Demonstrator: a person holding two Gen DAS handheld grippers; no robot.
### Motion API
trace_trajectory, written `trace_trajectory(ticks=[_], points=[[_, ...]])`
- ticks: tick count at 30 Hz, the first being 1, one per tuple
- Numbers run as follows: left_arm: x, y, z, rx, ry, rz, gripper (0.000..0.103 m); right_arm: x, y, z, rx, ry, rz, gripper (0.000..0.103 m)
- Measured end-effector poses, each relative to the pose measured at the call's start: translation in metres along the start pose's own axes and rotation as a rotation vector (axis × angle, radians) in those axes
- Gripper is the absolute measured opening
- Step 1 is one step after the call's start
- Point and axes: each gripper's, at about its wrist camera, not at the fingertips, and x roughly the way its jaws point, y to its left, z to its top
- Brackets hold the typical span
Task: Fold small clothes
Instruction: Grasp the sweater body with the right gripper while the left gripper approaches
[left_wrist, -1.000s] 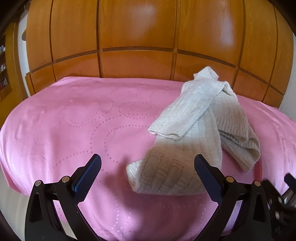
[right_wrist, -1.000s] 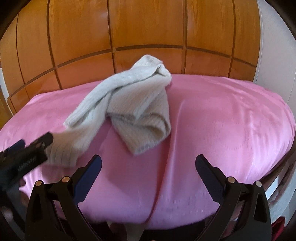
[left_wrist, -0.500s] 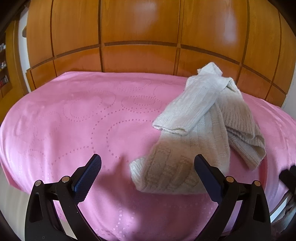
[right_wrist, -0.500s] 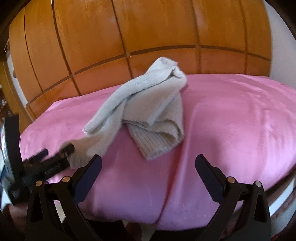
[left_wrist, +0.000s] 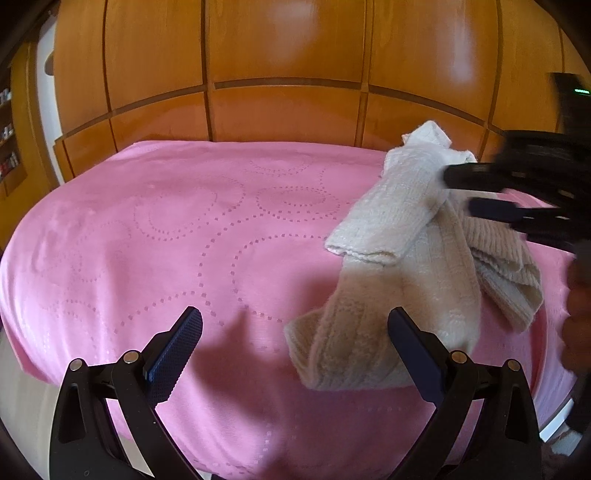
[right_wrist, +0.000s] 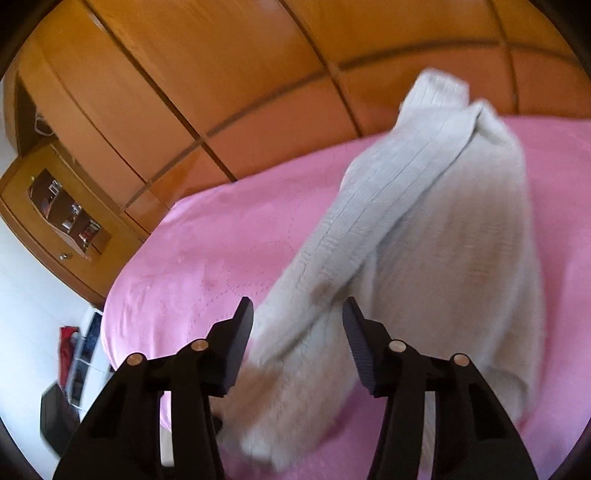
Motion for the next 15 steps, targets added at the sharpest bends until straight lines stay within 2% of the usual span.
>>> trace_trajectory(ticks=[3,7,8,9,10,11,12,15], points=[[-0.002,0.000,-0.002,0.017,-0.008,-0.011,0.099,0.034,-0.012,0.007,0.104,0.115,0.123,0.044],[-0.002,-0.002,-0.003,0.029,-0.005,-0.020,0.099,0.058,-0.019,0.013,0.153,0.149,0.121,0.044],[-0.002,-0.003,-0.004,0.032,-0.002,-0.022,0.099,0.061,-0.019,0.015,0.158,0.148,0.122,0.038],[-0.003,-0.003,-0.004,0.036,0.001,-0.025,0.099,0.063,-0.019,0.020,0.153,0.142,0.115,0.027],[-0.003,-0.004,-0.004,0.040,0.003,-0.031,0.099,0.062,-0.018,0.024,0.147,0.139,0.115,0.020],[-0.003,-0.005,-0.004,0.044,0.003,-0.034,0.099,0.060,-0.018,0.029,0.141,0.135,0.121,0.007],[-0.004,-0.006,-0.004,0.050,0.003,-0.038,0.099,0.059,-0.018,0.032,0.136,0.123,0.124,0.000],[-0.006,-0.010,-0.006,0.052,0.001,-0.053,0.099,0.023,-0.014,0.047,0.082,0.015,0.111,0.000]])
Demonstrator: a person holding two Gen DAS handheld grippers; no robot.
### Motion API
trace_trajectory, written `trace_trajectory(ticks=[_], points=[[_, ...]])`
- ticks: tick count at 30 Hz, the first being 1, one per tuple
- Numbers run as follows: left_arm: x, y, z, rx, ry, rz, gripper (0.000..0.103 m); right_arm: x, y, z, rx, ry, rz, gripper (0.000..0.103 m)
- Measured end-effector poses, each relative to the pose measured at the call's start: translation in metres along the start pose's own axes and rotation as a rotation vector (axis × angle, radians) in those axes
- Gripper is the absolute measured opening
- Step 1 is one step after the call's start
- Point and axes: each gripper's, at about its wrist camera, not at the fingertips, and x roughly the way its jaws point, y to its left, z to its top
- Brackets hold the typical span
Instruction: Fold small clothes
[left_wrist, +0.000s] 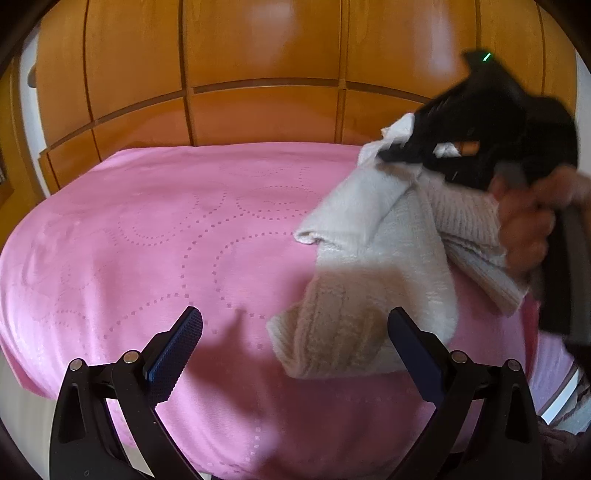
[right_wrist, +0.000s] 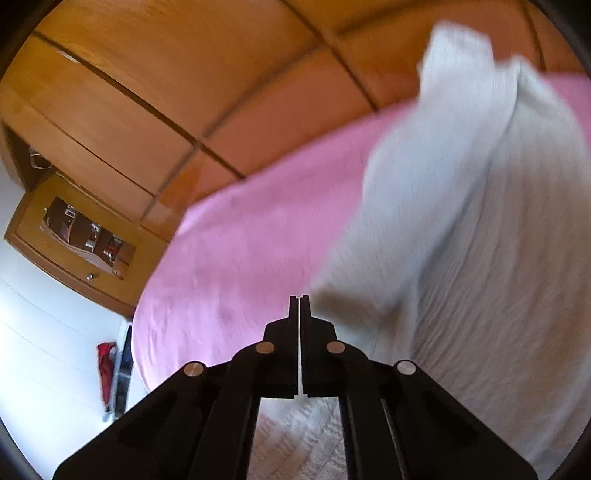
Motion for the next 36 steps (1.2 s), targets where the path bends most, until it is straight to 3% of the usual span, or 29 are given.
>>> trace_trajectory(ticks=[7,10,11,12,13,14,18,21,25,26,29,34,36], points=[[0.000,-0.015,0.000,0.049,0.002,-0.039,0.099,-0.097,-0.010,0.030,-0.084,-0.225,-0.086,0.000],[0.002,-0.019,-0.001,0.051,0.011,-0.059,0.099,-0.108,-0.026,0.031,-0.045,-0.201,-0.037,0.005],[0.003,-0.021,-0.001,0.053,0.014,-0.065,0.099,-0.104,-0.029,0.029,-0.031,-0.189,-0.034,0.018],[0.003,-0.022,-0.001,0.055,0.017,-0.070,0.099,-0.099,-0.031,0.024,-0.028,-0.174,-0.036,0.046],[0.004,-0.022,-0.001,0.055,0.018,-0.073,0.099,-0.094,-0.033,0.017,-0.025,-0.162,-0.030,0.055],[0.004,-0.021,0.000,0.055,0.020,-0.075,0.099,-0.088,-0.034,0.011,-0.019,-0.150,-0.016,0.057],[0.003,-0.017,0.000,0.042,0.016,-0.085,0.099,-0.043,-0.026,-0.015,-0.010,0.008,0.052,0.057],[0.001,-0.016,-0.001,0.047,0.008,-0.101,0.099,0.002,-0.019,-0.029,0.016,0.119,0.049,0.056],[-0.005,-0.018,-0.003,0.083,-0.008,-0.152,0.099,0.050,-0.017,-0.030,0.073,0.181,0.041,0.049],[-0.005,-0.021,-0.003,0.098,-0.007,-0.169,0.099,0.057,-0.015,-0.027,0.081,0.173,0.030,0.045],[-0.005,-0.029,-0.005,0.144,-0.002,-0.188,0.099,0.067,-0.013,-0.014,0.077,0.147,-0.018,0.010],[0.010,-0.040,-0.006,0.209,0.013,-0.167,0.099,-0.002,-0.011,0.008,0.006,-0.036,-0.030,0.007],[0.016,-0.040,-0.005,0.213,0.023,-0.166,0.092,-0.044,-0.018,0.021,-0.011,-0.128,-0.054,0.007]])
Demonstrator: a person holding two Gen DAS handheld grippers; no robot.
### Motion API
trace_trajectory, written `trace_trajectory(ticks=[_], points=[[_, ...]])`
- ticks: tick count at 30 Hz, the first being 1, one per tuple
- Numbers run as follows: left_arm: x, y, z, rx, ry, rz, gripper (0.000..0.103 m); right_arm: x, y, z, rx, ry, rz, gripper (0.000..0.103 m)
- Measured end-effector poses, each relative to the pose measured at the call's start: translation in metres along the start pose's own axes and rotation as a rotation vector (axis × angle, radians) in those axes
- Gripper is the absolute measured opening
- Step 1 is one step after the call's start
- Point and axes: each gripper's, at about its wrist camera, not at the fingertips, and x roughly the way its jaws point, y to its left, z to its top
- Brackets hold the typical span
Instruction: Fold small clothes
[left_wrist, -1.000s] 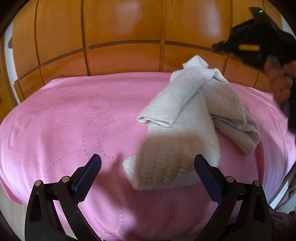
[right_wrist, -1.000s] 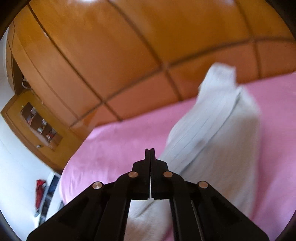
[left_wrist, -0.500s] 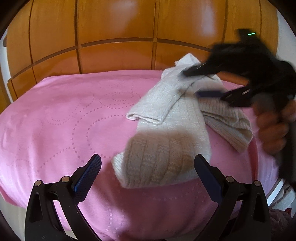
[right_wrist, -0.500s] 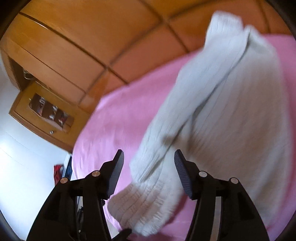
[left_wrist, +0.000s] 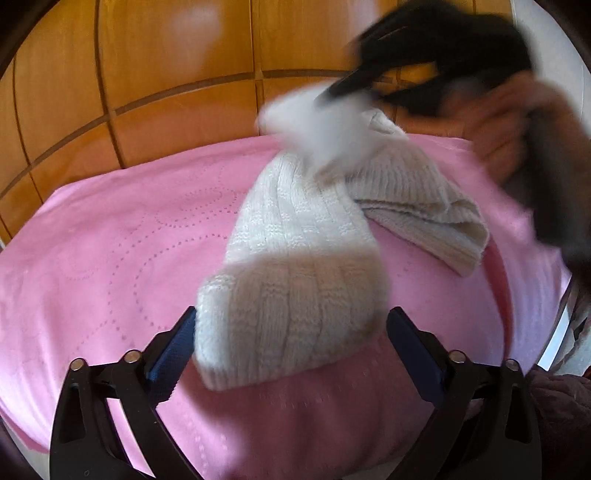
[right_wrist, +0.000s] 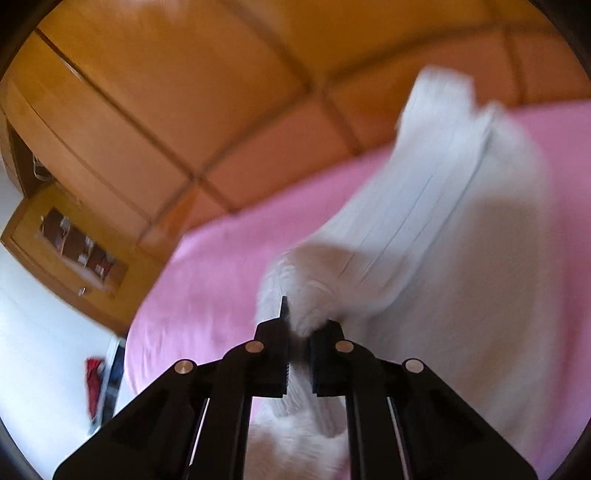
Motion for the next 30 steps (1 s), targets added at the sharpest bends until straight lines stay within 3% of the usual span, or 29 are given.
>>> trace_trajectory(ticks=[3,7,9,12,15,17,19,20,21,23,24,25,28,30], points=[[0.013,0.003,0.002,0.009,0.038,-0.010,0.064,-0.066,-0.033,0.032,0.024,-0.144,-0.085,0.007],[0.018,0.022,0.010,-0.030,0.050,-0.060,0.023,-0.136,-0.100,0.066,0.087,-0.291,-0.314,0.007],[0.017,0.040,0.022,-0.104,0.050,-0.096,0.015,-0.155,-0.133,0.078,0.131,-0.323,-0.418,0.007],[0.014,0.088,0.051,-0.240,0.009,-0.084,0.013,-0.172,-0.185,0.095,0.200,-0.347,-0.592,0.007],[0.011,0.149,0.088,-0.374,-0.044,-0.016,0.013,-0.180,-0.230,0.109,0.252,-0.351,-0.755,0.007],[0.009,0.190,0.115,-0.447,-0.086,0.073,0.013,-0.178,-0.248,0.114,0.278,-0.346,-0.789,0.007],[0.011,0.226,0.138,-0.518,-0.111,0.161,0.013,-0.180,-0.259,0.116,0.301,-0.353,-0.801,0.024],[0.014,0.243,0.147,-0.560,-0.117,0.194,0.013,-0.180,-0.258,0.112,0.307,-0.358,-0.794,0.060],[0.018,0.256,0.155,-0.597,-0.118,0.214,0.015,-0.188,-0.259,0.109,0.310,-0.377,-0.781,0.077],[0.024,0.275,0.164,-0.653,-0.112,0.220,0.024,-0.193,-0.249,0.099,0.280,-0.405,-0.749,0.077],[0.026,0.278,0.165,-0.670,-0.110,0.226,0.035,-0.192,-0.247,0.097,0.261,-0.383,-0.710,0.077],[0.027,0.278,0.164,-0.684,-0.114,0.237,0.048,-0.188,-0.238,0.091,0.240,-0.348,-0.655,0.077],[0.024,0.272,0.154,-0.686,-0.143,0.249,0.068,-0.160,-0.203,0.067,0.174,-0.223,-0.455,0.069],[0.028,0.266,0.145,-0.695,-0.133,0.235,0.069,-0.135,-0.181,0.048,0.146,-0.123,-0.323,0.061]])
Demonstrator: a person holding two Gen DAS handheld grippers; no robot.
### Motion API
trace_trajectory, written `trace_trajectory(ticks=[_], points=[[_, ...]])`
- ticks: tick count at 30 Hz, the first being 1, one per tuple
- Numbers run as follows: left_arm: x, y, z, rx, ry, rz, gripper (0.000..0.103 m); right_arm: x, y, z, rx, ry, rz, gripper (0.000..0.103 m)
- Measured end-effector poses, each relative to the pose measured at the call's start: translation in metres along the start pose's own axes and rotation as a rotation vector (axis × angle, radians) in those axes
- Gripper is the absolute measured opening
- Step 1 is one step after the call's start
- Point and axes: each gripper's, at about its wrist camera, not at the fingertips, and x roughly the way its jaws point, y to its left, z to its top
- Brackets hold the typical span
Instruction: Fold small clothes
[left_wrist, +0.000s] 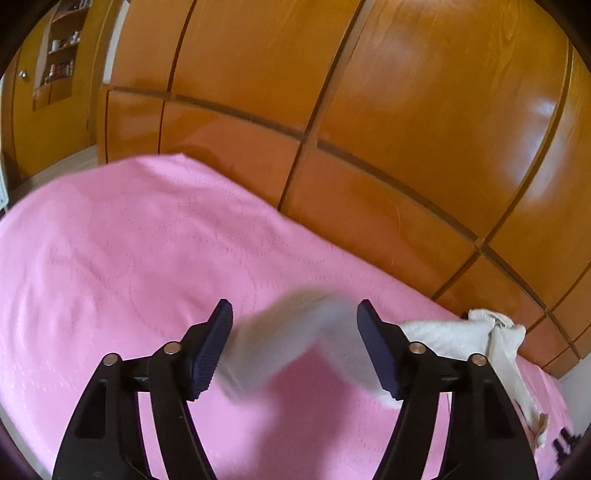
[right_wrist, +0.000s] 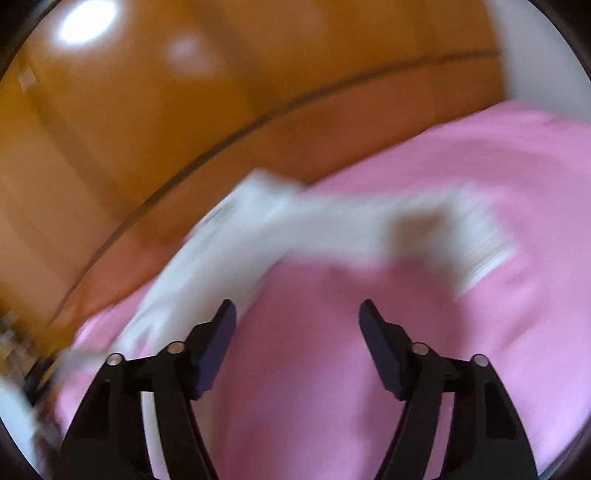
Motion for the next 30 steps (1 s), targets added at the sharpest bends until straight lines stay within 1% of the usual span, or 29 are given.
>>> trace_trajectory(ticks=[1,4,6,8,9,10,11,12,14,15,17,18,19,21,23,24,26,28,30], points=[[0.002,0.001,-0.007,-0.004,0.024,-0.010,0.069,0.011,0.019,-0.018,-0.022,0.071,0.077,0.059],[0.004,0.009,-0.028,-0.031,0.074,-0.039,0.069,0.042,0.062,-0.062,-0.053,0.240,0.216,0.054],[0.001,0.011,-0.044,-0.041,0.109,-0.075,0.069,0.065,0.084,-0.085,-0.059,0.310,0.252,0.052],[-0.005,0.010,-0.059,-0.035,0.135,-0.112,0.069,0.081,0.096,-0.095,-0.043,0.333,0.259,0.045],[-0.009,0.007,-0.070,-0.018,0.156,-0.152,0.069,0.087,0.101,-0.096,-0.028,0.333,0.268,0.042],[-0.012,0.002,-0.079,0.001,0.173,-0.182,0.069,0.092,0.108,-0.095,-0.020,0.326,0.285,0.040],[-0.013,-0.003,-0.088,0.024,0.188,-0.212,0.069,0.093,0.114,-0.094,-0.024,0.319,0.288,0.030],[-0.017,-0.011,-0.100,0.054,0.216,-0.264,0.069,0.095,0.117,-0.092,-0.029,0.314,0.285,0.018],[-0.024,-0.026,-0.121,0.094,0.271,-0.352,0.069,0.091,0.121,-0.083,-0.053,0.295,0.266,0.013],[-0.026,-0.032,-0.129,0.108,0.292,-0.384,0.068,0.083,0.124,-0.080,-0.070,0.265,0.255,0.012],[-0.027,-0.050,-0.154,0.141,0.366,-0.482,0.058,0.056,0.119,-0.067,-0.084,0.186,0.239,0.012],[-0.027,-0.056,-0.161,0.144,0.394,-0.510,0.052,0.044,0.112,-0.058,-0.077,0.149,0.236,0.011],[-0.023,-0.067,-0.173,0.144,0.450,-0.559,0.049,0.028,0.105,-0.048,-0.068,0.106,0.231,0.011],[-0.020,-0.089,-0.191,0.170,0.509,-0.607,0.046,-0.010,0.082,-0.026,-0.038,0.007,0.216,0.011],[-0.019,-0.107,-0.203,0.191,0.539,-0.641,0.046,-0.035,0.062,-0.010,-0.013,-0.063,0.191,0.011],[-0.018,-0.116,-0.208,0.194,0.554,-0.658,0.046,-0.043,0.055,-0.005,-0.005,-0.088,0.175,0.011],[-0.012,-0.137,-0.218,0.197,0.581,-0.673,0.046,-0.060,0.029,0.005,0.030,-0.133,0.131,0.011],[-0.005,-0.156,-0.227,0.205,0.601,-0.671,0.046,-0.065,0.013,0.014,0.060,-0.150,0.097,0.011],[0.001,-0.171,-0.233,0.196,0.612,-0.679,0.046,-0.065,-0.004,0.015,0.086,-0.145,0.079,0.011]])
